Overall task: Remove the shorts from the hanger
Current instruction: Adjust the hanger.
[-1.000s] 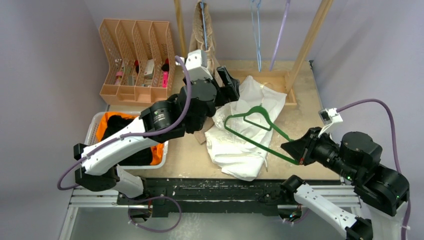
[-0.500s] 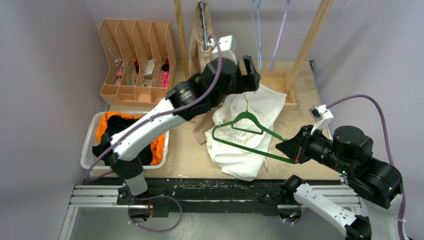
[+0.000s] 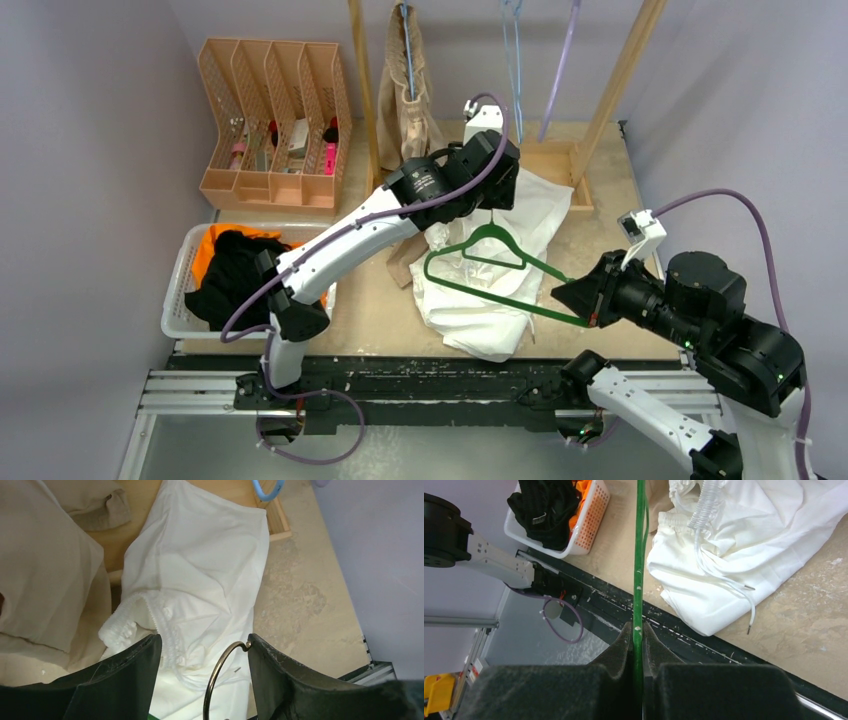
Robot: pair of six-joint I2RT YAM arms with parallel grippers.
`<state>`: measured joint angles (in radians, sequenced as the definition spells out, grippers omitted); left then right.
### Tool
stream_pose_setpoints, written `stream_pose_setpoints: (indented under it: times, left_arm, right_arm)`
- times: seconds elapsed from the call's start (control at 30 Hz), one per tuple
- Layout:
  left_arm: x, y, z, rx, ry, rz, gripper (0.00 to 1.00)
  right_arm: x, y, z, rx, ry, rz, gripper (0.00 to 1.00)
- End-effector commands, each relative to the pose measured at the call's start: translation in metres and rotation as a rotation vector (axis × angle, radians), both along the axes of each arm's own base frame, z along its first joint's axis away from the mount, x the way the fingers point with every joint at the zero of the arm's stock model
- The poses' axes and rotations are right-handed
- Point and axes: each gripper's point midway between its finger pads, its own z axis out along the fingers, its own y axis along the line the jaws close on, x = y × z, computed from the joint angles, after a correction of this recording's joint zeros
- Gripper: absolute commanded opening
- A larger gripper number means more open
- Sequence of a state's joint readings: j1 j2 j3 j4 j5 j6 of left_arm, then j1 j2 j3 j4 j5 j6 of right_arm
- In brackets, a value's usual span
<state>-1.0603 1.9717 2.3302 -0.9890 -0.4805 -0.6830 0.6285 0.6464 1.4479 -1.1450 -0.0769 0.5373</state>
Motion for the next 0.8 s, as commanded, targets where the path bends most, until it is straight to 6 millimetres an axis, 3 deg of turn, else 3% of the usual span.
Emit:
stream_pose_setpoints:
  times: [0.0,0.17,0.3,0.37,0.47,0.53,0.67,0.77]
  left_arm:
    - [0.000,0.032,0.040,0.004,-0.067,0.042,0.56]
    - [0.013,0.041,0.044,-0.019,-0.109,0.156,0.36]
    - [0.021,0.051,0.049,-0.011,-0.139,0.237,0.31]
    - [0.021,0.051,0.043,0.006,-0.127,0.236,0.33]
    - [0.016,0.046,0.039,-0.002,-0.101,0.210,0.55]
    - [0.012,0.041,0.051,-0.068,-0.105,0.178,0.62]
    - [0.007,0.057,0.083,-0.124,-0.161,0.183,0.54]
    - [0.011,0.072,0.084,-0.088,-0.170,0.201,0.45]
  right_arm:
    - [0.006,0.006,0.016,0.039,-0.073,0.021,0.00]
    - [0.007,0.006,0.008,0.023,-0.049,0.014,0.00]
    - [0.006,0.005,0.005,0.022,-0.044,0.010,0.00]
    - [0.006,0.003,0.005,0.020,-0.047,0.000,0.00]
    - [0.008,0.000,0.006,0.016,-0.048,-0.025,0.00]
    - [0.010,-0.001,0.005,0.012,-0.047,-0.037,0.00]
    - [0.016,-0.004,0.004,-0.003,-0.051,-0.065,0.00]
    - [0.019,-0.002,0.010,0.001,-0.067,-0.061,0.00]
